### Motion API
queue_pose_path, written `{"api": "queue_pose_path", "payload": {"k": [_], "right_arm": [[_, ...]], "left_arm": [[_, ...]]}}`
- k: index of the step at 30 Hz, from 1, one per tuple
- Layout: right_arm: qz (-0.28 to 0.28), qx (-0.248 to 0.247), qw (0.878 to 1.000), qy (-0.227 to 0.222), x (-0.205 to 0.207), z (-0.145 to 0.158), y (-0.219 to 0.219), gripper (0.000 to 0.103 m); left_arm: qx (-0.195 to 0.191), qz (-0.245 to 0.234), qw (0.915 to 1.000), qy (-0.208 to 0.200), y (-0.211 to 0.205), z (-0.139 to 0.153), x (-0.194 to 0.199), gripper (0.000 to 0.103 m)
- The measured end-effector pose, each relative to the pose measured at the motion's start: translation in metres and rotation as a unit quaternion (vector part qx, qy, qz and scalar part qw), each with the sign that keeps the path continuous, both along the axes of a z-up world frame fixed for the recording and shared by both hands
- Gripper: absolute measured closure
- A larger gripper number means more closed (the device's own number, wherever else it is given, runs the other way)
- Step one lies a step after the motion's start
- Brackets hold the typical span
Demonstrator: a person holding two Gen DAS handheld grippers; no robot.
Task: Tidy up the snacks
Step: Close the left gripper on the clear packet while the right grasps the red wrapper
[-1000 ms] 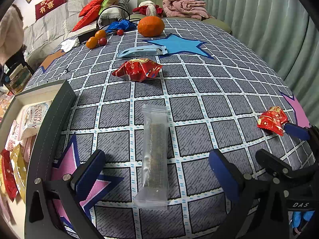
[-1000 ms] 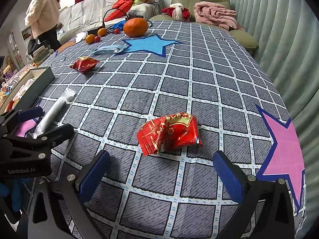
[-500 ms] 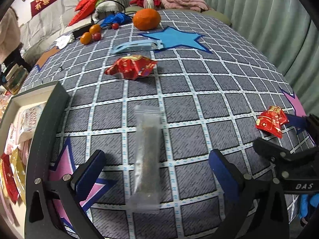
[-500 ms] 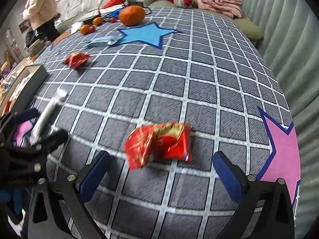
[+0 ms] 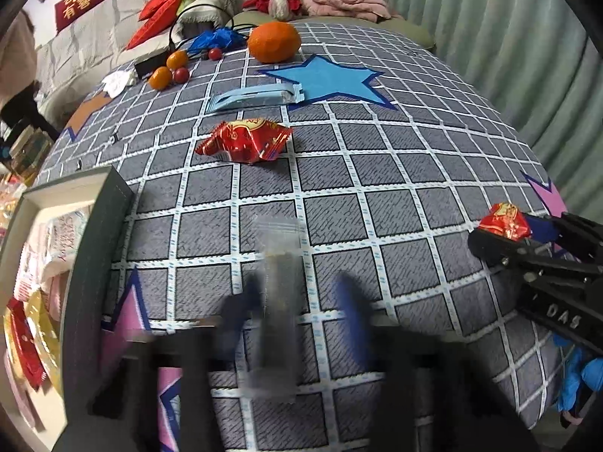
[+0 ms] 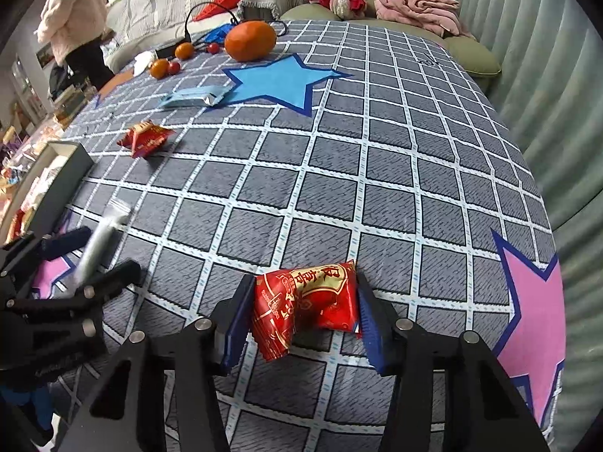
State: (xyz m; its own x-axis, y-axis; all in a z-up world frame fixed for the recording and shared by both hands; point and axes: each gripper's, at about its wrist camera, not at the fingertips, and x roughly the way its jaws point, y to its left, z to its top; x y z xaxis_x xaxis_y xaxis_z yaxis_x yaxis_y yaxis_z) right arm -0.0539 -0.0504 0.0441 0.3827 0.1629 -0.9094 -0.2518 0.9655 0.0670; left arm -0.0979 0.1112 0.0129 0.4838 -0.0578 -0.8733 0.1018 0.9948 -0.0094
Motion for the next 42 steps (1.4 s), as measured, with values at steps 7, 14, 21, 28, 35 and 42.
{"api": "queue_pose_path", "payload": {"k": [7, 14, 21, 28, 35, 42], "right_arm": [[0.002, 0.027, 1.000, -0.015, -0.019, 0.022, 0.002, 0.051], [0.020, 0.027, 0.999, -0.018, -0.032, 0.031, 0.022, 0.051], [0.033, 0.017, 0.999, -0.018, -0.039, 0.036, 0.042, 0.051], [0.032, 0.019, 0.999, -0.014, -0.050, 0.035, 0.042, 0.051], [0.025, 0.024, 0.999, -0.019, -0.057, 0.044, 0.032, 0.051], [0.034, 0.029, 0.999, -0.028, -0.054, 0.054, 0.042, 0.051]], "left_arm": [[-0.060, -0.003, 0.9982, 0.005, 0.019, 0.011, -0.022, 0.086], [-0.070, -0.011, 0.9972, -0.027, 0.033, 0.040, -0.049, 0.086], [-0.073, 0.011, 0.9972, -0.014, 0.053, 0.040, -0.052, 0.061], [-0.051, 0.002, 0.9984, 0.026, 0.040, 0.011, -0.036, 0.033], [-0.010, -0.009, 0.9996, 0.023, 0.024, 0.003, -0.036, 0.086], [-0.047, 0.002, 0.9989, -0.001, 0.039, 0.031, -0.050, 0.086]]}}
